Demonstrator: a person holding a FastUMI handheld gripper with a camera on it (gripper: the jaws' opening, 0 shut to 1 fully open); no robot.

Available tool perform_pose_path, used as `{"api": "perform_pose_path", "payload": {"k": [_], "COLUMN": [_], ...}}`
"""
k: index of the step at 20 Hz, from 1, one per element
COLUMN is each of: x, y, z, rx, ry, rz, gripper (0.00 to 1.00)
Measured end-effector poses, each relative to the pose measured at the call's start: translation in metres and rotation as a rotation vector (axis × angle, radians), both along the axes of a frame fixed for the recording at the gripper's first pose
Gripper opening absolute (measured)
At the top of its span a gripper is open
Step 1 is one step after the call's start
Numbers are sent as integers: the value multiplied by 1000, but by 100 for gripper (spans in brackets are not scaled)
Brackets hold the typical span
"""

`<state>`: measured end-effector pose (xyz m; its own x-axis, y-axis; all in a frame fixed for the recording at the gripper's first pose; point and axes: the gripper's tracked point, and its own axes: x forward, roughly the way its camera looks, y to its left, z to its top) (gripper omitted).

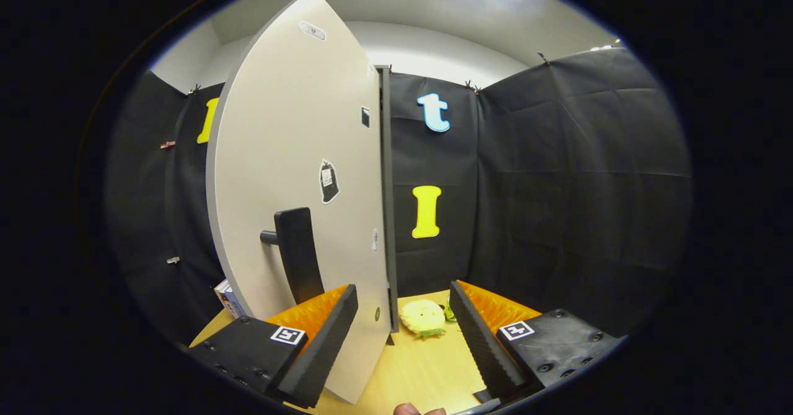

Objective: Open the shoe cabinet door, grab the shoes and put them into the shoe cabinet, then close the shoe cabinet door.

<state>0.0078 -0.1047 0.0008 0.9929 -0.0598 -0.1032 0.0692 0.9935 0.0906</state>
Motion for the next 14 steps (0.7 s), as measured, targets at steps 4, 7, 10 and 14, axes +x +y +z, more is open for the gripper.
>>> {"api": "perform_pose_path", "payload": {"k": [4,7,10,14], "x": [22,39,55,67], "y": [42,71,99,116], "z": [-4,-4,-6,-1], "rx": [46,64,67,82], "ry": [23,22,33,27], "rz": [52,90,123,142], "gripper": [98,98,98,98]}}
